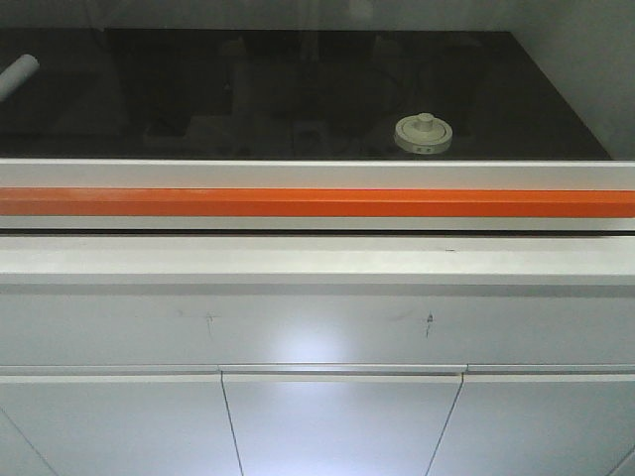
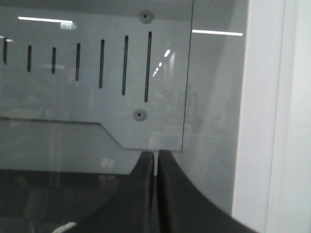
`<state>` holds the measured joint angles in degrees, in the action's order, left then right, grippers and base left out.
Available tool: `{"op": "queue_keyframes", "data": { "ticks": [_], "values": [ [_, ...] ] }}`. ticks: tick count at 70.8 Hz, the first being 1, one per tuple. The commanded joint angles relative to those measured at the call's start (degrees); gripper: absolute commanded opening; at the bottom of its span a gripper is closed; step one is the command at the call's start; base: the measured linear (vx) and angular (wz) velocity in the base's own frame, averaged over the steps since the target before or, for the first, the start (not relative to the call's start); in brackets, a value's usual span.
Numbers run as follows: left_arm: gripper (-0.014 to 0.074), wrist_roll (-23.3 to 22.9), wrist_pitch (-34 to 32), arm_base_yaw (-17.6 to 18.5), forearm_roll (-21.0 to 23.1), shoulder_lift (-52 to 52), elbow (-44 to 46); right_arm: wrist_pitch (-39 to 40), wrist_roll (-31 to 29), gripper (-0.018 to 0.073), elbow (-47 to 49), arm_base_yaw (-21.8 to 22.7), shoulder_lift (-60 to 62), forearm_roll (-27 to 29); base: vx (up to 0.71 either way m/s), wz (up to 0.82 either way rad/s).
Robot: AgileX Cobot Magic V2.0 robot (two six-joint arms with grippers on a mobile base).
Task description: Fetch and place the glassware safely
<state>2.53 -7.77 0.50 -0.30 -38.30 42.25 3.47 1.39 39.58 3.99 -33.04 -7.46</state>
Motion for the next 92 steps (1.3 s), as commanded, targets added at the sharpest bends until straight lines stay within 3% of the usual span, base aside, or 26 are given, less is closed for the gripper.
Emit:
{"op": "queue_keyframes", "data": {
  "ticks": [1, 16, 27, 32, 40, 48, 55, 64, 92],
  "values": [
    [-0.0007, -0.7, -1.2, 0.4, 0.6, -4.1, 2.1, 2.0, 0.0, -0.0003, 3.4, 0.3, -5.6, 0.1, 0.00, 0.00],
    [-0.0007, -0.7, 4.0, 0.4, 0.3, -11.1, 1.6, 0.6, 0.0, -0.0003, 3.0, 0.3, -16.4, 0.4, 0.00, 0.00],
    [-0.0007, -0.7, 5.3, 0.4, 0.3, -15.5, 1.0, 5.6, 2.8, -0.0003, -1.0, 0.3, -19.6, 3.8, 0.00, 0.00],
    [-0.0007, -0.7, 2.0, 0.4, 0.3, -16.6, -1.2, 9.7, 2.9, -0.0003, -4.5, 0.3, -19.4, 3.8, 0.00, 0.00],
    [-0.0007, -0.7, -9.7, 0.4, 0.3, -17.4, -8.3, 15.9, 2.1, -0.0003, -10.4, 0.3, -19.3, 3.0, 0.00, 0.00],
    [-0.0007, -1.3, -21.3, 0.4, 0.3, -17.5, -15.9, 24.8, 2.1, -0.0003, -16.1, 0.3, -19.3, -1.8, 0.00, 0.00],
    [-0.0007, -4.7, -26.9, 0.4, 0.3, -17.5, -20.8, 31.5, 2.1, -0.0003, -19.4, 0.3, -20.0, -5.9, 0.00, 0.00],
    [-0.0007, -5.0, -30.1, 0.4, 0.3, -17.5, -23.9, 34.9, 2.1, -0.0003, -20.9, 0.3, -23.4, -6.8, 0.00, 0.00],
    [-0.0007, -4.6, -30.7, 0.4, 0.3, -17.5, -24.4, 49.2, 2.1, -0.0003, -21.0, 0.3, -39.0, -6.7, 0.00, 0.00]
  ]
}}
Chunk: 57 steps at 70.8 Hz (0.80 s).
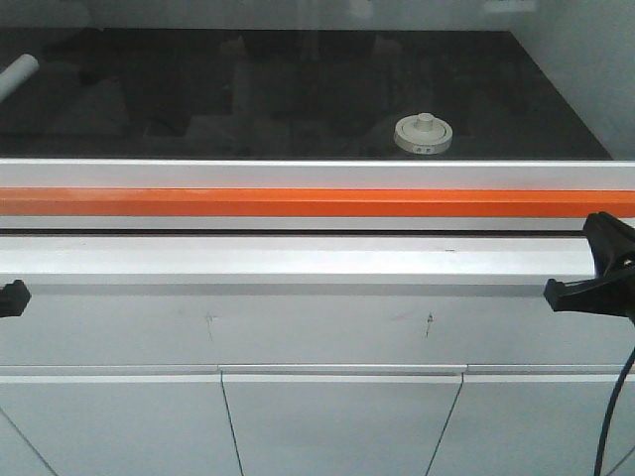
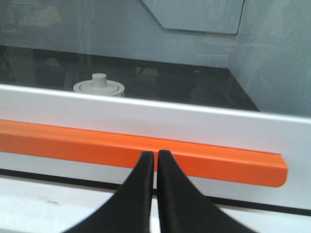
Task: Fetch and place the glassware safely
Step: 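Move both grippers under the orange sash handle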
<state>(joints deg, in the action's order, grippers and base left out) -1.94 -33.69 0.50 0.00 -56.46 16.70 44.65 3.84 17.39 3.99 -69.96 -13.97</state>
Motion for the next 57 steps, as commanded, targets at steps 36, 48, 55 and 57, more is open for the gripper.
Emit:
{"op": "queue_keyframes", "data": {
  "ticks": [36, 48, 55, 57],
  "values": [
    [-0.0007, -0.1, -6.1, 0.4, 0.0, 0.6, 1.2, 19.9, -3.8, -0.0003, 1.6, 0.3, -16.7, 3.2, 0.00, 0.00],
    [-0.0007, -0.1, -6.2, 0.4, 0.0, 0.6, 1.2, 21.6, -5.8, -0.0003, 3.0, 0.3, -20.1, 3.4, 0.00, 0.00],
    [-0.0007, -0.1, -6.2, 0.4, 0.0, 0.6, 1.2, 21.9, -5.9, -0.0003, 4.4, 0.3, -21.7, 3.4, 0.00, 0.00],
    [-0.0007, -0.1, -6.2, 0.4, 0.0, 0.6, 1.2, 21.9, -5.9, -0.0003, 4.8, 0.3, -22.2, 3.4, 0.00, 0.00]
  ]
}}
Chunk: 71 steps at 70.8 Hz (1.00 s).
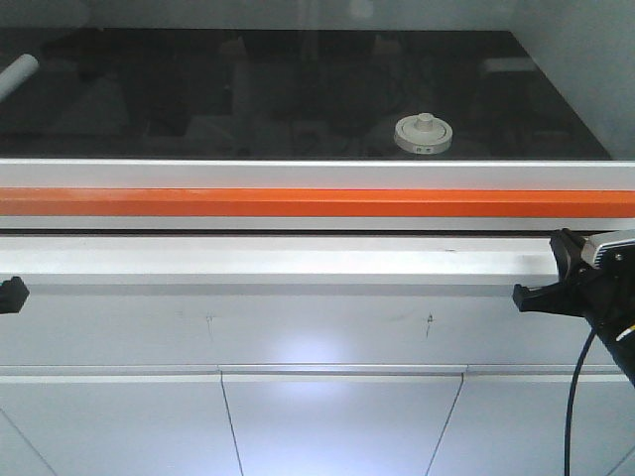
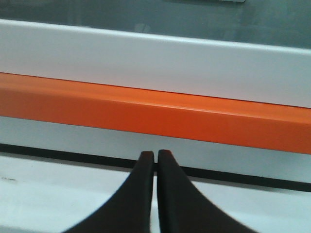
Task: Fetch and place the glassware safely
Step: 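Move both grippers under the orange sash handle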
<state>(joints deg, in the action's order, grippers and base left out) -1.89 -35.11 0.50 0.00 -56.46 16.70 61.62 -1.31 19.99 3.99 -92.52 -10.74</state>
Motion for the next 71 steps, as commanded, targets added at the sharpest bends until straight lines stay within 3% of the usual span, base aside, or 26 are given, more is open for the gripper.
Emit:
{"op": "queue_keyframes", "data": {
  "ticks": [1, 71],
  "values": [
    [-0.0007, -0.2, -4.7, 0.4, 0.0, 0.6, 1.2, 4.9, -0.7, -0.0003, 2.2, 0.3, 0.1, 0.1, 0.00, 0.00],
    [-0.0007, -0.2, -2.7, 0.4, 0.0, 0.5, 1.2, 8.2, -0.7, -0.0003, 11.1, 0.3, -8.6, 0.1, 0.00, 0.00]
  ]
}}
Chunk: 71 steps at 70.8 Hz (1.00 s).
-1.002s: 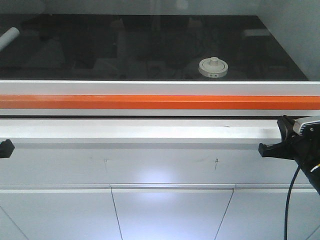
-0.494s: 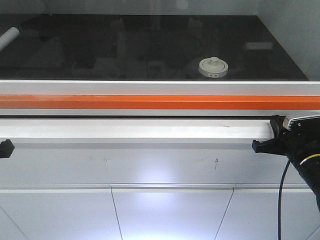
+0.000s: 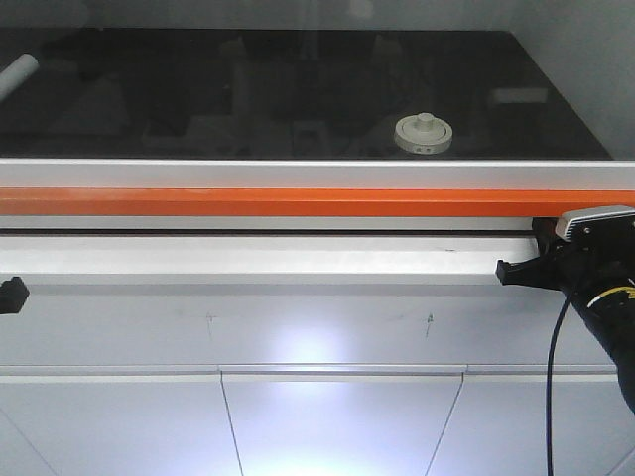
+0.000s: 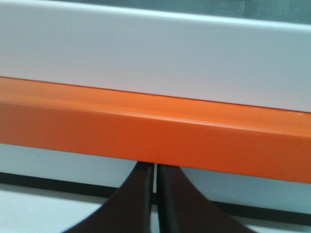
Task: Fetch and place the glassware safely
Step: 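Move both grippers under the orange sash handle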
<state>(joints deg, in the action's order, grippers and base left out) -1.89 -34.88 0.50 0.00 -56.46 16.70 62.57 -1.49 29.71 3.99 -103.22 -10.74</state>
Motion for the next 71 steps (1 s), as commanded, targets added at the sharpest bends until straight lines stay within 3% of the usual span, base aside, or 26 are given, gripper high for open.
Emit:
{"op": "queue_keyframes", "data": {
  "ticks": [1, 17, 37, 71],
  "values": [
    [-0.0007, -0.2, -3.0, 0.4, 0.0, 0.4, 1.2, 7.4, -0.5, -0.0003, 1.4, 0.3, 2.1, 0.1, 0.00, 0.00],
    [-0.0007, 3.8, -5.9, 0.4, -4.5, -6.4, 1.2, 7.5, 0.1, -0.0003, 1.4, 0.3, 2.1, 0.1, 0.00, 0.00],
    [-0.0007, 4.1, -21.6, 0.4, -4.4, -20.5, 1.6, 7.6, 0.8, -0.0003, 1.4, 0.3, 2.1, 0.1, 0.00, 0.00],
    [-0.0007, 4.1, -25.9, 0.4, -4.3, -36.6, 9.0, 7.6, 1.0, -0.0003, 1.4, 0.3, 2.1, 0.1, 0.00, 0.00]
  ]
}}
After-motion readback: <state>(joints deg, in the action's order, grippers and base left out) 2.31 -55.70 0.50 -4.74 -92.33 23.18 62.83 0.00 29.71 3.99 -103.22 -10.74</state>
